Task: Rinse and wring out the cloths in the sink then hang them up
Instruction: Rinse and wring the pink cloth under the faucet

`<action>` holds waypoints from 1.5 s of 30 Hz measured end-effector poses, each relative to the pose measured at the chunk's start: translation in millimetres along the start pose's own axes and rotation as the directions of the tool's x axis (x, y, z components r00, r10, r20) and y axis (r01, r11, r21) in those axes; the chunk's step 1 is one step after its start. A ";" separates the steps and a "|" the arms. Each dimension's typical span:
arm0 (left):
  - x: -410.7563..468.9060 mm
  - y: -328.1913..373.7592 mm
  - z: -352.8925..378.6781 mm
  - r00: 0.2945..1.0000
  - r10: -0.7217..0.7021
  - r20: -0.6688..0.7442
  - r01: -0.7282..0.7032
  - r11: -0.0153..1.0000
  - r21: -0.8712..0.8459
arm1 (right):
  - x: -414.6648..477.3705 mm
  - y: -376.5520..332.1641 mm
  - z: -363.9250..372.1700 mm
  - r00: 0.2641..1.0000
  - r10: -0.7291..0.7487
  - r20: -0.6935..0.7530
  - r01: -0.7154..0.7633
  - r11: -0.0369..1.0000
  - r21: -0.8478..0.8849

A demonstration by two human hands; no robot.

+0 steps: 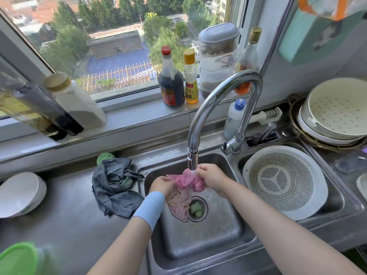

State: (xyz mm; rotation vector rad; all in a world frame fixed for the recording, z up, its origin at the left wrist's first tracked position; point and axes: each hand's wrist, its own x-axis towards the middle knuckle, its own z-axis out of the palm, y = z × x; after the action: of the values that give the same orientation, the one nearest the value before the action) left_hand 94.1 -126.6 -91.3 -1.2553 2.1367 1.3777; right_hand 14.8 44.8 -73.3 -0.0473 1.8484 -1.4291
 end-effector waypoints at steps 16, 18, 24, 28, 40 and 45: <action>-8.1 52.1 -1.2 0.846 0.463 0.265 -0.533 0.702 0.472 | 3.6 -0.5 -27.7 0.991 -0.135 0.006 0.120 0.858 -0.500; -5.4 48.2 -2.0 0.829 0.456 0.324 -0.559 0.671 0.486 | 1.9 2.6 -27.8 0.990 -0.138 0.039 0.141 0.890 -0.435; 0.5 38.3 -21.0 0.857 0.368 0.360 -0.512 0.682 0.522 | -3.0 4.6 -20.5 0.982 -0.175 -0.072 0.158 0.966 -0.203; 0.3 40.3 -27.0 0.906 0.295 0.303 -0.423 0.628 0.653 | -4.0 0.5 -9.6 0.994 -0.055 -0.096 0.032 0.972 -0.232; -2.2 -1.3 -40.0 0.976 0.142 -0.164 -0.116 0.981 0.156 | -8.0 -12.3 4.2 0.999 -0.002 -0.044 -0.018 0.897 -0.442; -19.1 0.3 -1.7 0.950 -0.142 0.278 0.293 0.714 -0.636 | -11.1 -20.3 34.2 0.998 -0.029 -0.058 0.015 0.974 -0.227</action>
State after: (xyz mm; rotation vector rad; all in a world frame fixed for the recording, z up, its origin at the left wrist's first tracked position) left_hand 105.1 -118.4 -77.9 -1.4472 1.3013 2.1560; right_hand 34.2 15.0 -52.4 -0.1398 2.0599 -1.2404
